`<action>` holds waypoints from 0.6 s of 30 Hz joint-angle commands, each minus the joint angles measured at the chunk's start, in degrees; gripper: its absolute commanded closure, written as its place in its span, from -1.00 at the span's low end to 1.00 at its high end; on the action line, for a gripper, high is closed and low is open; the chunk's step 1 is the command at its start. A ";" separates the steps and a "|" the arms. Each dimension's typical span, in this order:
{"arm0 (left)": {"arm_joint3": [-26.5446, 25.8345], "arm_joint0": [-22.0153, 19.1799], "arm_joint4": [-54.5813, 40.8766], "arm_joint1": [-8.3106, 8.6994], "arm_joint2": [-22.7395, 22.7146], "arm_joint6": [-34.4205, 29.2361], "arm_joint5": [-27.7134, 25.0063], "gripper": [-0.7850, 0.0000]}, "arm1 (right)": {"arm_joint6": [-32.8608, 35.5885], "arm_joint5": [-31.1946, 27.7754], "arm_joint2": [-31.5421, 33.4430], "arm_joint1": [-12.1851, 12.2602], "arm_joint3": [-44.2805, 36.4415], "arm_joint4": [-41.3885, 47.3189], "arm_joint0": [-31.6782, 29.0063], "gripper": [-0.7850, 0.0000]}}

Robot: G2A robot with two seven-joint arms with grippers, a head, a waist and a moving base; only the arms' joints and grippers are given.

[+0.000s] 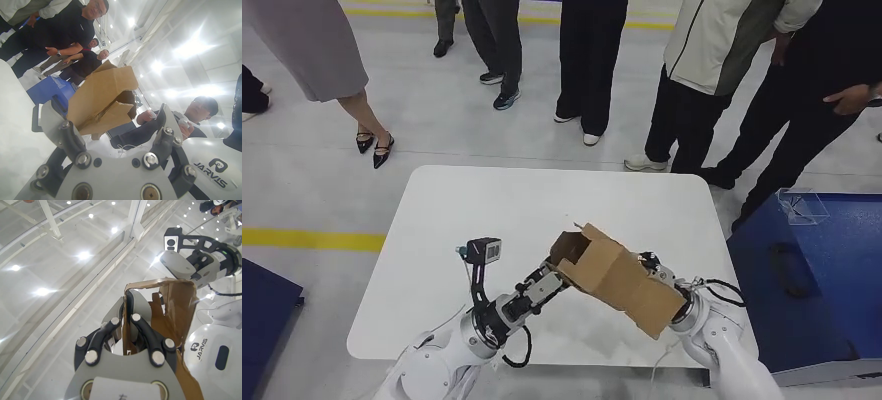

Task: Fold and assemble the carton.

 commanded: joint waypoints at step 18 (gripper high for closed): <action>1.85 -1.17 1.62 -0.46 2.84 -0.28 3.38 -1.00 | 11.34 -19.35 -0.83 -0.17 2.68 -20.83 1.05 1.00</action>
